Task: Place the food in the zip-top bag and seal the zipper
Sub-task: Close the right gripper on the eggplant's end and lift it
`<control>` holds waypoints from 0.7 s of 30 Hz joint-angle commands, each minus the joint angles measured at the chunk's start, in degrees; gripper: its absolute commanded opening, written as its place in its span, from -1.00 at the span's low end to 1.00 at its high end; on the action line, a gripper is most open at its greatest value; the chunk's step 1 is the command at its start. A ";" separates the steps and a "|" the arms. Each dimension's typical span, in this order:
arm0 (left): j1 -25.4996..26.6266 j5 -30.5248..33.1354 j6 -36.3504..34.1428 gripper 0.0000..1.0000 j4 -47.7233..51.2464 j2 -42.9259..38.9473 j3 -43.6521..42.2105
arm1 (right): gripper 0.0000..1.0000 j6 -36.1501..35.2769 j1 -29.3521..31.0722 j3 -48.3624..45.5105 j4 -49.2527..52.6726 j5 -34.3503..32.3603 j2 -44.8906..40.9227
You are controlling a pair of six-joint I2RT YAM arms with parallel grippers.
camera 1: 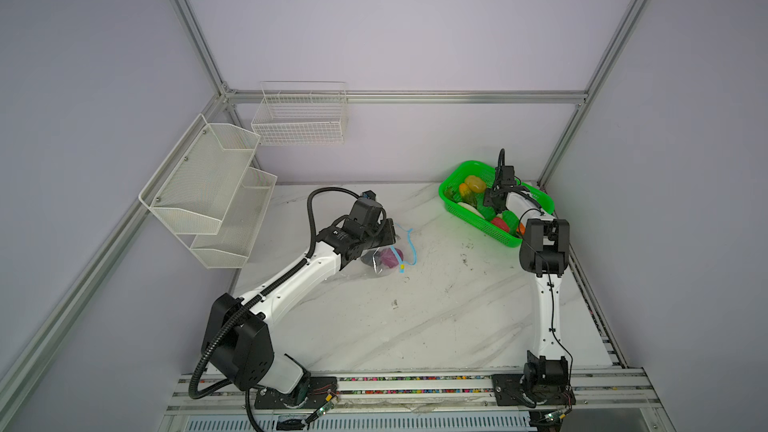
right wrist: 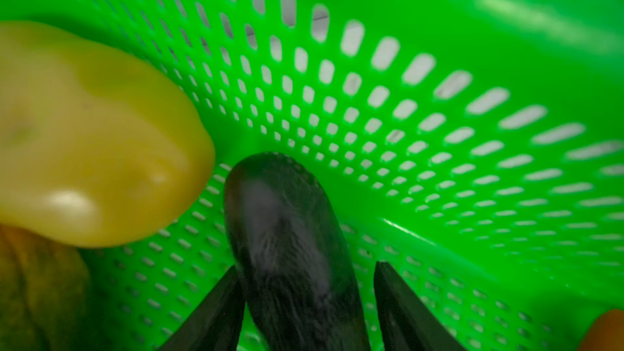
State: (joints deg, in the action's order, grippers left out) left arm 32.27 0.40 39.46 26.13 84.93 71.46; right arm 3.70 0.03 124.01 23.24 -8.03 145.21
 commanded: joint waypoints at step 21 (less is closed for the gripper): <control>-0.19 -0.91 0.01 -1.00 -2.75 -1.16 -0.71 | -0.15 -0.02 -0.12 0.63 0.66 -0.01 -5.28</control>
State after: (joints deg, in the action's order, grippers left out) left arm 32.27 0.23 39.44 26.13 84.93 71.46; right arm 3.18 0.03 124.92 23.16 -7.75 144.94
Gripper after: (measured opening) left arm 0.047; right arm 0.440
